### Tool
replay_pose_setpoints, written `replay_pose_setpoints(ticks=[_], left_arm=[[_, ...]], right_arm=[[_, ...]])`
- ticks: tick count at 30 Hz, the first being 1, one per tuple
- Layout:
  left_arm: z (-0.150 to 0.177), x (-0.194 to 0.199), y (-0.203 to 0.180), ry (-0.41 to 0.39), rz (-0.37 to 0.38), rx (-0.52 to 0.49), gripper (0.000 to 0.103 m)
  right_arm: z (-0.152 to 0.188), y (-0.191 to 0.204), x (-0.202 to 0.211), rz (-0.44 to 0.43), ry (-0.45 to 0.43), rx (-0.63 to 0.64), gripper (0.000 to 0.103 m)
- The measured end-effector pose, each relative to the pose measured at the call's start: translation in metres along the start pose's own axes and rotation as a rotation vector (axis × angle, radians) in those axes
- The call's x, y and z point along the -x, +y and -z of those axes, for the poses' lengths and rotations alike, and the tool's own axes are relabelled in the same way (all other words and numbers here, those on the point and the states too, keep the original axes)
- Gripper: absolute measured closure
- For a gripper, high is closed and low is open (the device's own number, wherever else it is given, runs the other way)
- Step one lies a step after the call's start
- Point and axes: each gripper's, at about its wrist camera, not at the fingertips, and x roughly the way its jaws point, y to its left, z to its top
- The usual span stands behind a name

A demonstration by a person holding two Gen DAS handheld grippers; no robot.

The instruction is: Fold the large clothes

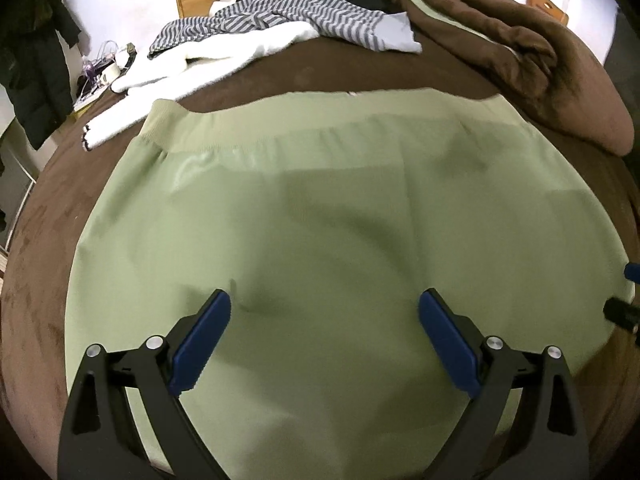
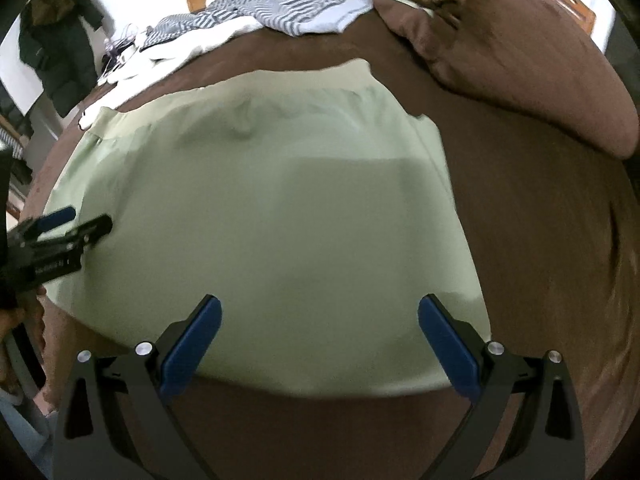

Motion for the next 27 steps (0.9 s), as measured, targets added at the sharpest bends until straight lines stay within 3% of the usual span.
replay_pose_setpoints(ticks=[11,13,18,21,27], left_arm=[[0.037,-0.005,-0.005,0.003,-0.021,-0.011,0.006],[0.037,-0.011,-0.004,0.006,-0.01,-0.01,0.006],[0.037,-0.013,-0.007,0.005,-0.015,-0.027,0.006],[0.037,-0.013,-0.007,0.008,-0.014,-0.026,0.006],[0.037,-0.014,-0.007,0.006,-0.016,-0.028,0.006]], right_arm=[[0.041,-0.054,0.013,-0.142,-0.066,-0.348,0.006],[0.048,-0.068,0.013,-0.191,-0.093,-0.45,0.006],[0.062,-0.098,-0.008,-0.408,-0.111,-0.68,0.006],[0.064,-0.112,-0.029,-0.499,-0.13,-0.811,0.013],[0.042,-0.111,-0.041,-0.515,-0.174,-0.816,0.023]])
